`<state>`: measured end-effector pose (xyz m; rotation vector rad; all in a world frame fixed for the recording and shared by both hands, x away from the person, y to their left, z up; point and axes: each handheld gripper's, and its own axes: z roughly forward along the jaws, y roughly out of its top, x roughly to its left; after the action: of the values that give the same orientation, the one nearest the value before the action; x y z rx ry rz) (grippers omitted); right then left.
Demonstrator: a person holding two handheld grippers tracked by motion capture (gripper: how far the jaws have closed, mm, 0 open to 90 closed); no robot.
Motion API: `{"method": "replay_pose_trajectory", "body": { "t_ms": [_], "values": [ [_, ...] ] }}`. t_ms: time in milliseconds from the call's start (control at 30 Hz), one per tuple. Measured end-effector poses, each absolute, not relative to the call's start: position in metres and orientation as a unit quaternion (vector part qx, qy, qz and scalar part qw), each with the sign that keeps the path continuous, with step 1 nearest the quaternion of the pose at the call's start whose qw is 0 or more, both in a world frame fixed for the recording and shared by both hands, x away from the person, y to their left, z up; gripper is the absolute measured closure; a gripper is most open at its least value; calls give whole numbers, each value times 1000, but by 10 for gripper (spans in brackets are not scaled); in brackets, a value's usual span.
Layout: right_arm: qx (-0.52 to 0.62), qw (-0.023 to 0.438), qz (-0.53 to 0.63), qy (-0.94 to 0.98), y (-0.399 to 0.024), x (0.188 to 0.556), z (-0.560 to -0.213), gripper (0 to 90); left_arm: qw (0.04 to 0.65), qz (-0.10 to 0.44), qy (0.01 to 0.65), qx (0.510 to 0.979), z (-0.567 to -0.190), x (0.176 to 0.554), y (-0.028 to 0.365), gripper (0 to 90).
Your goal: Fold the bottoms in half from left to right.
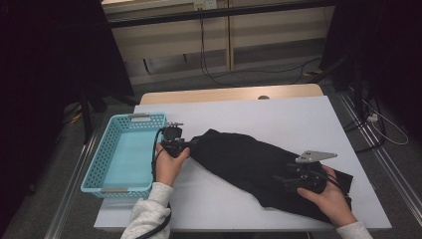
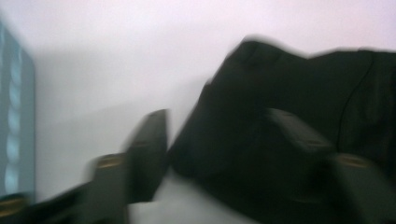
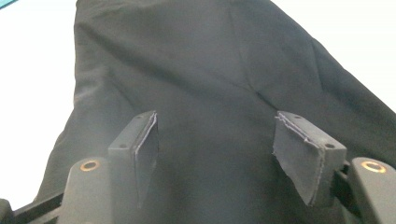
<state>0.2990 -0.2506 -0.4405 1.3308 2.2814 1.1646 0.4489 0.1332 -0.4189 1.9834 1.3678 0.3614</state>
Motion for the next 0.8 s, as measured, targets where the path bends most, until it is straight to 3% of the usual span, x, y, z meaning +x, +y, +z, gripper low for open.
{"method": "replay_pose_trajectory", "body": {
  "t_ms": [67,167,233,300,333,433,633,800],
  "values": [
    [458,127,401,783,-251,299,-440,315,362,142,517,763,-419,452,130,233],
    [457,128,403,782,-251,298,-439,314,369,158,485,777,-422,463,117,225],
    [457,126,404,782,-251,298,-440,313,374,159,479,778,-426,468,112,359],
    [458,125,404,782,-252,298,-440,313,391,153,485,768,-429,477,109,416],
    [457,125,404,782,-252,298,-440,312,391,153,485,768,-429,477,109,527],
    [457,124,406,781,-253,298,-440,311,400,145,489,762,-436,490,103,594],
    [457,121,405,783,-255,297,-441,309,371,96,490,783,-446,483,95,642],
    [461,118,399,784,-255,296,-443,309,361,103,461,804,-449,474,95,636]
  ]
}}
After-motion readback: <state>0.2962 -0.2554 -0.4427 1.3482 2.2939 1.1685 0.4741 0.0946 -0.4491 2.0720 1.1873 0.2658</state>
